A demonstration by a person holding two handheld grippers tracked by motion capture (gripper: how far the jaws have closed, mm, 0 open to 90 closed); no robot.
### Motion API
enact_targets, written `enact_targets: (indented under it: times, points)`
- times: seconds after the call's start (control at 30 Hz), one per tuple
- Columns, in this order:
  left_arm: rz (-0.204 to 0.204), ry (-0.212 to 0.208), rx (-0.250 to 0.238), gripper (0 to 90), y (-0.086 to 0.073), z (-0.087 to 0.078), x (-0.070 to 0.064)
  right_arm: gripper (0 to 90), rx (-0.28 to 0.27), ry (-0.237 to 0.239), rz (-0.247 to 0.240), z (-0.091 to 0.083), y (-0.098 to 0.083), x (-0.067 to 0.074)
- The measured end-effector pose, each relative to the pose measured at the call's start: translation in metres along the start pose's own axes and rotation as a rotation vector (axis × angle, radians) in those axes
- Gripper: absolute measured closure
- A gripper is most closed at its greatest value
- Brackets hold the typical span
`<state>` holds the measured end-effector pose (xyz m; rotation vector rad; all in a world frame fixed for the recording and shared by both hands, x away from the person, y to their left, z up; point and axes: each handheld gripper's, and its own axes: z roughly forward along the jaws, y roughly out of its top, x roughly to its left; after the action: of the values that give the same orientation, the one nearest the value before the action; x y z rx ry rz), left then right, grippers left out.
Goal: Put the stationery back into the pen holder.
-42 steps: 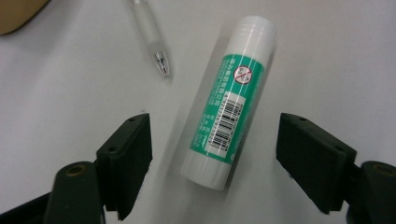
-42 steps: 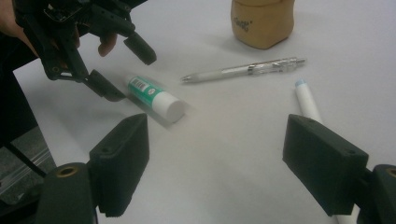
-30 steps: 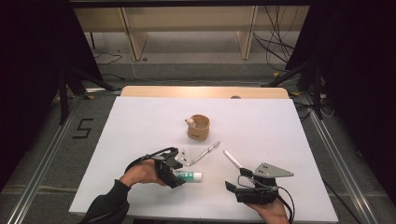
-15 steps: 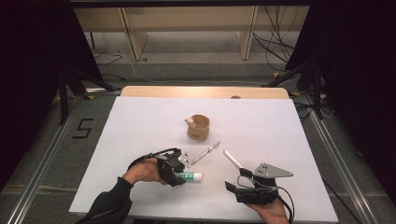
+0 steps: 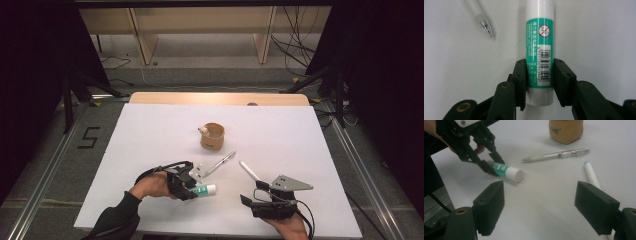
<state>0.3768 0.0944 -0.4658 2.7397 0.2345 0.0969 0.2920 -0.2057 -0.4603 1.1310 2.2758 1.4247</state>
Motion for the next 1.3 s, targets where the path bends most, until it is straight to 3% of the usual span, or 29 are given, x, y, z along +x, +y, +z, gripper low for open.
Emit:
enact_targets:
  times: [0.13,0.23,0.3,0.37,0.67,0.8,0.93,1.13,1.3]
  points:
    - [-0.059,0.003,-0.087,65.6,-0.003,-0.001,0.002,24.9,-0.011,-0.001,0.004,0.000,0.001,0.001]
    - [-0.103,0.001,-0.179,65.6,-0.004,-0.004,0.001,25.0,-0.017,-0.003,0.003,-0.001,0.001,0.001]
    - [-0.112,-0.002,-0.240,65.6,-0.005,-0.002,-0.002,24.9,-0.023,-0.007,0.005,-0.001,0.002,0.001]
    - [-0.144,0.033,-0.292,65.5,-0.006,0.000,-0.004,24.7,-0.035,-0.013,0.001,-0.001,0.002,0.002]
    - [-0.278,0.089,-0.520,65.6,-0.014,0.000,-0.008,24.7,-0.048,0.029,0.043,0.004,0.003,0.004]
    - [-0.308,0.134,-0.575,65.6,-0.017,-0.002,-0.011,24.7,-0.054,0.056,0.070,0.008,0.006,0.005]
    - [-0.326,0.154,-0.626,65.6,-0.019,-0.005,-0.017,24.7,-0.057,0.079,0.088,0.010,0.010,0.006]
    - [-0.345,0.160,-0.681,65.6,-0.022,-0.006,-0.022,25.1,-0.074,0.110,0.146,0.017,0.017,0.004]
    - [-0.366,0.174,-0.734,65.6,-0.025,-0.009,-0.027,25.7,-0.077,0.134,0.159,0.025,0.025,0.005]
